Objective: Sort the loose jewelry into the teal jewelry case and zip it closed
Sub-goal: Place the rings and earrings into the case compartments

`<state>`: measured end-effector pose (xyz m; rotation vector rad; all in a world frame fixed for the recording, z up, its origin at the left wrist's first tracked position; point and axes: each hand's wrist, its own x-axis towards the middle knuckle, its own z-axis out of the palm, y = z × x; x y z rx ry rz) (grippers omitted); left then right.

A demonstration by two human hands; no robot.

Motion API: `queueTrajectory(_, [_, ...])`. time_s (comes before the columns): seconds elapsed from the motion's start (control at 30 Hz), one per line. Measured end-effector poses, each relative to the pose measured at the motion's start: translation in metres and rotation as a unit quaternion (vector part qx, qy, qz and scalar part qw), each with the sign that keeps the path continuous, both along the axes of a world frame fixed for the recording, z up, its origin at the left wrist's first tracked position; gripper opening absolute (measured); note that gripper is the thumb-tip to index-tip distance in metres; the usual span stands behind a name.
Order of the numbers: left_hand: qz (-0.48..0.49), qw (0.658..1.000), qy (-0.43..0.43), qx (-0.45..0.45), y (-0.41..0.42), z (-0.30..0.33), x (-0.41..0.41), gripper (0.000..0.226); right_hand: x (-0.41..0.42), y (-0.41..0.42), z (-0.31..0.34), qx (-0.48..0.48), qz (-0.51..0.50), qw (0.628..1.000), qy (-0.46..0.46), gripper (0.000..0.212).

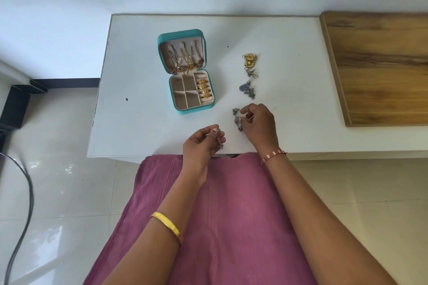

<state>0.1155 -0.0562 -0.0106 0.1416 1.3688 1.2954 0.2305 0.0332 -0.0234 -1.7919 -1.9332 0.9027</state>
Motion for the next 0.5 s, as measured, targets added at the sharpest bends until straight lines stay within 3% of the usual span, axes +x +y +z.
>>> queueTrajectory(0.2, [0.017, 1.000, -0.017, -0.002, 0.000, -0.005, -0.005, 0.011, -0.009, -0.010, 0.002, 0.027, 0.037, 0.997, -0.063, 0.024])
queueTrajectory(0.33, [0.017, 1.000, -0.009, -0.004, -0.001, -0.006, -0.006, 0.010, -0.013, -0.012, -0.001, 0.044, 0.058, 0.992, -0.105, 0.016])
queueTrajectory(0.5, [0.018, 1.000, 0.011, -0.009, -0.001, -0.006, -0.007, 0.013, -0.018, -0.012, 0.004, 0.030, 0.029, 0.999, 0.003, 0.004])
